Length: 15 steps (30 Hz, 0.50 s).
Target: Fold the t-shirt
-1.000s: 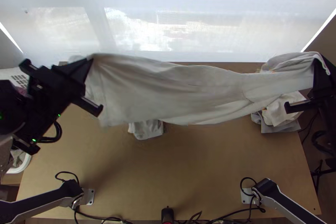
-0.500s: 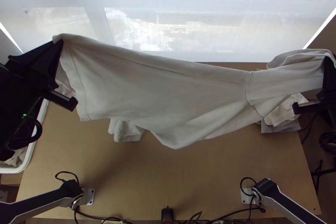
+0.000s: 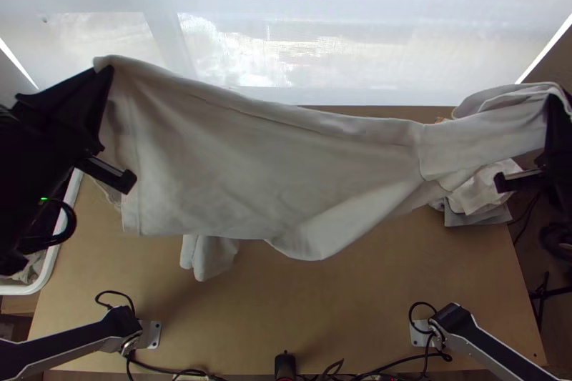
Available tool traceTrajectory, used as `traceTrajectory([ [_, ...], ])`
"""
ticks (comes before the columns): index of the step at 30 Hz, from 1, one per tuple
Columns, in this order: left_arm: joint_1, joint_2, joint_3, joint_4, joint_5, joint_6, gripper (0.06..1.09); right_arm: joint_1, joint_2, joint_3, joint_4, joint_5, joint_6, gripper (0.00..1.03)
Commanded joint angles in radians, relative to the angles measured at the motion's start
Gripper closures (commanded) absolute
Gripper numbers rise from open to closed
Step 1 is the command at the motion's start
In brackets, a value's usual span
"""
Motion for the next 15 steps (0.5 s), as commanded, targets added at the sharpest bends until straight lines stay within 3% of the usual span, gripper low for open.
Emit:
traceTrajectory([
  [1, 0.090, 0.069, -0.154, 0.020, 0.086, -0.045, 1.05, 0.033, 0.059, -0.133, 0.088, -0.002, 0.005, 1.00],
  [4, 0.189, 0.118, -0.248, 0.068, 0.207, -0.105, 1.05, 0.034, 0.113, -0.228, 0.172, -0.035, 0.007, 1.00],
  [8, 0.341, 0.207, -0.335, 0.244, 0.269, -0.111, 1.05, -0.024, 0.222, -0.312, 0.305, -0.130, 0.022, 1.00],
  [15, 0.541, 0.429, -0.340, 0.485, 0.289, -0.102, 1.05, -0.124, 0.449, -0.370, 0.514, -0.216, 0.045, 1.00],
])
